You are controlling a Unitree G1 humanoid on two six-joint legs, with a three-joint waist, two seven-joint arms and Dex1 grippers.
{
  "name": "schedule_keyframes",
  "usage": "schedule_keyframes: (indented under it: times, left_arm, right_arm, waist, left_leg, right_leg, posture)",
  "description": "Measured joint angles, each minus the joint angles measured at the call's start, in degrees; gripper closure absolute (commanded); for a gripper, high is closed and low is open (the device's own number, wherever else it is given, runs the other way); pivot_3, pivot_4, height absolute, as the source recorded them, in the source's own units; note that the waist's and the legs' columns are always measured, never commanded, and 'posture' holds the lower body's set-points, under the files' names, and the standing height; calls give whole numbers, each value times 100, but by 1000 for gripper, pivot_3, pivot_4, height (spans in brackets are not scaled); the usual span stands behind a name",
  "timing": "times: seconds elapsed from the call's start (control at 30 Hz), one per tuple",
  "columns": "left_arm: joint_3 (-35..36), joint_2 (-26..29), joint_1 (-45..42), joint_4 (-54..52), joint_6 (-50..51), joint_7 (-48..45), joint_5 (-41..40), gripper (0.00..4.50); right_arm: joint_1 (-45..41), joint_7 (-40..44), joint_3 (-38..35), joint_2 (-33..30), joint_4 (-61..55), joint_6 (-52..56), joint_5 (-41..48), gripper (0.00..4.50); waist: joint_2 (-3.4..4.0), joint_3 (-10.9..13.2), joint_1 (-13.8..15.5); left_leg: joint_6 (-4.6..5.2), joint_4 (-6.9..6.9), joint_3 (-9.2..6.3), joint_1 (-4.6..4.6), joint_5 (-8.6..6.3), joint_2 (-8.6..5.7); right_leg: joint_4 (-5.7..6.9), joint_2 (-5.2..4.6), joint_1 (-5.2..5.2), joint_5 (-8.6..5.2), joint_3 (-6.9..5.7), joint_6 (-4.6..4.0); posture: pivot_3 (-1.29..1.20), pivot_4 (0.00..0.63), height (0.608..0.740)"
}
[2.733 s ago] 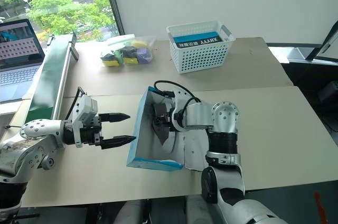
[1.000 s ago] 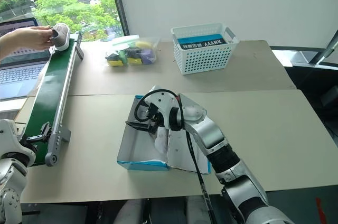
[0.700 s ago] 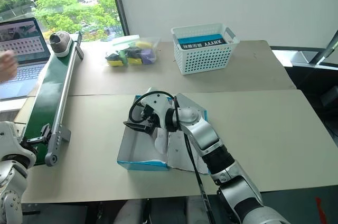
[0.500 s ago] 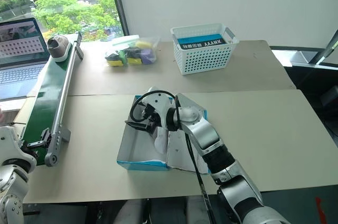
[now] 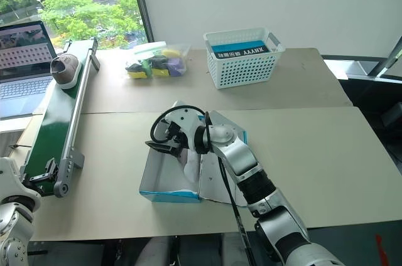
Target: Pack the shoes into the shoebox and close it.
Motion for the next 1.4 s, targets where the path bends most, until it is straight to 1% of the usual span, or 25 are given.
schedule_keyframes:
  times: [0.2, 0.7, 0.97, 1.4]
  left_arm:
    - [0, 72, -209, 30, 45, 21, -1, 0]
    - [-40, 330, -546, 269, 335, 23, -9, 0]
    - [-44, 336, -727, 387, 506, -2, -69, 0]
    - [-143, 294, -745, 655, 510, -8, -69, 0]
  right_arm:
    - [-15, -71, -161, 80, 67, 1, 0, 21]
    - [8, -312, -198, 86, -93, 87, 0, 21]
    - [56, -425, -204, 37, -191, 180, -1, 21]
    - [55, -468, -281, 21, -236, 309, 3, 21]
  waist:
    - [0, 0, 0]
    - [-1, 0, 0]
    - [-1, -1, -5]
    - [-1, -1, -1]
  left_leg:
    - [0, 0, 0, 0, 0, 0]
    - [0, 0, -1, 0, 0, 0]
    - [-1, 0, 0, 1, 0, 0]
    - [-1, 0, -1, 0, 0, 0]
  right_leg:
    - [0, 0, 1, 0, 0, 0]
    - [2, 0, 0, 0, 0, 0]
    - [3, 0, -1, 0, 0, 0]
    - [3, -1, 0, 0, 0, 0]
  posture:
    - [0, 150, 739]
    - [0, 150, 739]
    - [0, 150, 739]
    - [0, 150, 739]
